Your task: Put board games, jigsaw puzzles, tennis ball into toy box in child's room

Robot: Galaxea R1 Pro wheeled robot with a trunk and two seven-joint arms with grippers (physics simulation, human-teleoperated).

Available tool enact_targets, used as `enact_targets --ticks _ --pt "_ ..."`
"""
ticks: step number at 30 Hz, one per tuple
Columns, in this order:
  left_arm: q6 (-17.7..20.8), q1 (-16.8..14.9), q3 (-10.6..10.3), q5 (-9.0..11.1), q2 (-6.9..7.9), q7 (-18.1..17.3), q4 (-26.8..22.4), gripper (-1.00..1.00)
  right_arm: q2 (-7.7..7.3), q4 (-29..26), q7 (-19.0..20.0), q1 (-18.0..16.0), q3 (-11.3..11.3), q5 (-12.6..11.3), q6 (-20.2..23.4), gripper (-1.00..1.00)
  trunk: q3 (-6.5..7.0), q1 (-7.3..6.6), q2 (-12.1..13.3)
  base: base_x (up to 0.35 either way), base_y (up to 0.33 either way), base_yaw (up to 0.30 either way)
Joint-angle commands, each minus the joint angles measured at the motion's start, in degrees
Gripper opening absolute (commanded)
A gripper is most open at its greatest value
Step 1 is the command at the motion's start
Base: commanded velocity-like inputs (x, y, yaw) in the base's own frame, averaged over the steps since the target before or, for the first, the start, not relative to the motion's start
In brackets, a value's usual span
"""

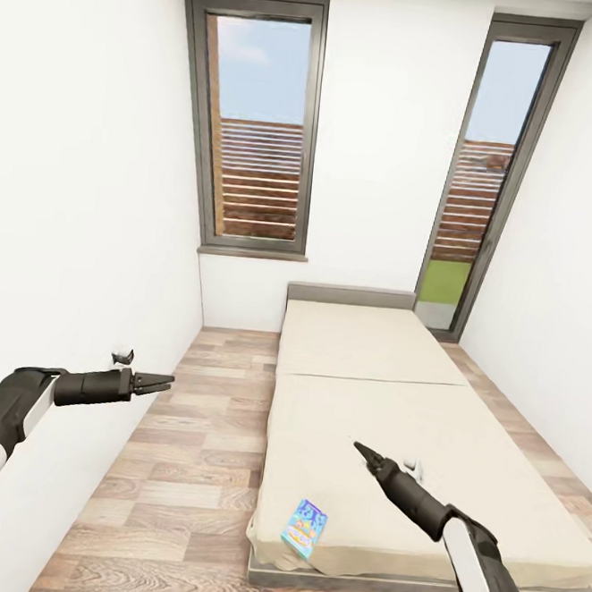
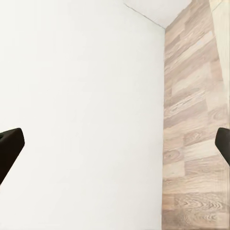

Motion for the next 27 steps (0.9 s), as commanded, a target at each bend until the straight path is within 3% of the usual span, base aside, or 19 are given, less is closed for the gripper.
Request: enact_targets --ticks 1,9,16,19,27 --pt "0.9 -0.1 0.0 0.1 0.01 -0.2 0.0 1.0 0.0 0.3 -0.8 -0.2 -0.7 -0.3 1.1 1.0 -0.3 0.25 -0.5 0.0 0.0 0.0" --pt "5.2 -0.1 0.0 0.1 0.08 -0.1 0.0 1.0 0.66 0.9 -2.6 -0.5 -2.1 -1.0 5.8 1.0 -1.74 2.01 -3.7 0.0 0.0 0.0" --pt "5.9 -0.1 0.0 0.0 0.09 -0.2 0.0 1.0 0.29 3.2 -3.4 -0.8 -2.6 -5.9 8.9 1.0 -2.99 3.55 -6.5 0.0 0.0 0.0" --pt "6.1 -0.1 0.0 0.1 0.09 -0.2 0.0 1.0 -0.1 7.8 -3.5 -2.3 -2.8 -8.4 12.0 1.0 -3.53 4.21 -7.7 0.0 0.0 0.0" --pt "7.0 -0.2 0.0 0.0 0.09 -0.1 0.0 1.0 -0.21 15.2 -3.5 -3.6 -3.3 -13.6 12.5 1.0 -4.97 5.96 -11.0 0.0 0.0 0.0"
